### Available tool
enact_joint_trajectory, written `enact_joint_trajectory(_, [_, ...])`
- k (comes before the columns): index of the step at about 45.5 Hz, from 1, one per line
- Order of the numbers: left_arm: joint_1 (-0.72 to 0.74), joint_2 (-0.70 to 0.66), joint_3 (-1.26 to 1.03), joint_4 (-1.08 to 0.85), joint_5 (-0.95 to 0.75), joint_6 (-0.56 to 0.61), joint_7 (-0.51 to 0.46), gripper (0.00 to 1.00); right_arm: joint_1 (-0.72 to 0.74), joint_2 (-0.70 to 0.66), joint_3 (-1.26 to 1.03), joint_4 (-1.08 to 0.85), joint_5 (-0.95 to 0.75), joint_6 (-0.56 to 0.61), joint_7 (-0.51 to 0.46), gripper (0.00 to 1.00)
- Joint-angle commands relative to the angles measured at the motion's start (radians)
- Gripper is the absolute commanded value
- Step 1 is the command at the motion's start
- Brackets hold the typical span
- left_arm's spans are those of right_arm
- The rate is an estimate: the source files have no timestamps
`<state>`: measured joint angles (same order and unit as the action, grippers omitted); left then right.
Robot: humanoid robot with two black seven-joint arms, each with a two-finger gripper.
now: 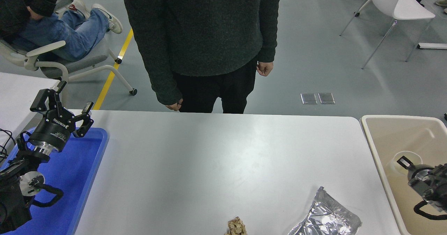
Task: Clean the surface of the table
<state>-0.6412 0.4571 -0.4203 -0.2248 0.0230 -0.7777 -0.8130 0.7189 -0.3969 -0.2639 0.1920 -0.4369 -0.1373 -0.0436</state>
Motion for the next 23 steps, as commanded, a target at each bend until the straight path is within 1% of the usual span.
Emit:
enact_joint_trajectory(1, [0.000, 0.000, 0.000, -0.001, 0.000, 0.000, 0.000, 1.00, 0.011, -0.003, 0.008, 0.001, 0.001, -0.001, 0.001, 0.98])
enact_joint_trajectory(7, [0.000, 0.000, 0.000, -0.001, 0.000, 0.000, 0.000, 1.00, 0.022, -0.003, 0.009, 0.010, 0.004, 0.002, 0.001, 0.98])
enact_joint_trajectory(15, [0.000, 0.000, 0.000, 0.001, 0.000, 0.000, 0.000, 1.00, 0.036, -0.019, 0.025, 0.023, 0.052, 0.005, 0.001, 0.98])
enact_joint_trajectory(23, [0.000, 0.000, 0.000, -0.001, 0.000, 0.000, 0.000, 1.00, 0.056, -0.085, 0.051, 0.130, 0.069, 0.001, 0.008, 0.98])
